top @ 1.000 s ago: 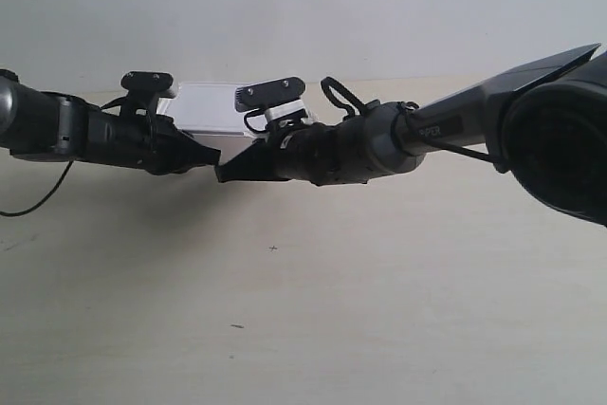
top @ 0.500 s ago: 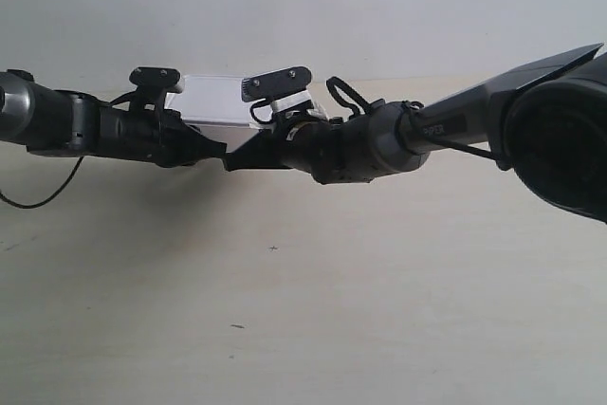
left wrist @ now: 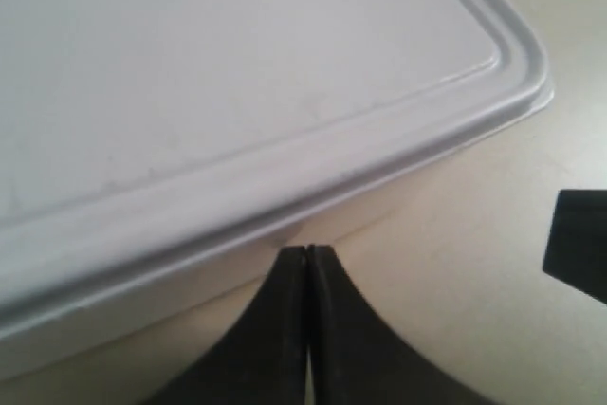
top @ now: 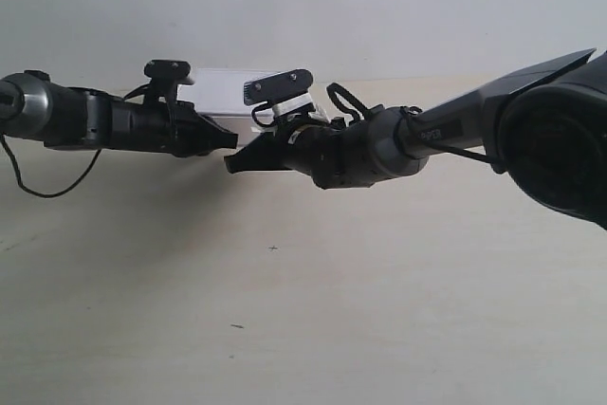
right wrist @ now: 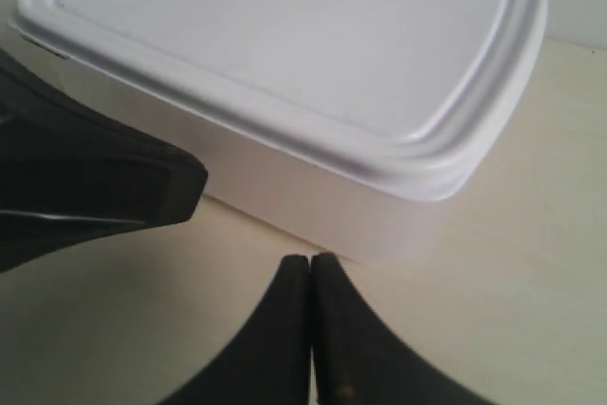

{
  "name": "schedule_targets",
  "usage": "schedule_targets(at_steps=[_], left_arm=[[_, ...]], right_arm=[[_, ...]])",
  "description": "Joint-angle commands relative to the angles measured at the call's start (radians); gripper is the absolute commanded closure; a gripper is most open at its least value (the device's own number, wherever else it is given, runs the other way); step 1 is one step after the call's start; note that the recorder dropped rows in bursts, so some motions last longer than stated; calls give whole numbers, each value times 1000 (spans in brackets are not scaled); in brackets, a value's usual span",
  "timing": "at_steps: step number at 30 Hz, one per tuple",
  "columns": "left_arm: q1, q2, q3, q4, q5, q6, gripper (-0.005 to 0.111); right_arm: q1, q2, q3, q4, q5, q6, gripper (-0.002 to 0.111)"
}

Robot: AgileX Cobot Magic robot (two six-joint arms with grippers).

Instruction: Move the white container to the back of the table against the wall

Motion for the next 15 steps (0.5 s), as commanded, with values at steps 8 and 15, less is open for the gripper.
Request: schedule_targets(at_steps=[8, 15], left_arm=[[-36, 49, -95, -7, -46, 9, 107], [-36, 82, -153, -7, -70, 9, 107]], right_arm=[[-5, -59, -5, -4, 94, -23, 108], [-5, -80, 1, -4, 194, -103, 108]])
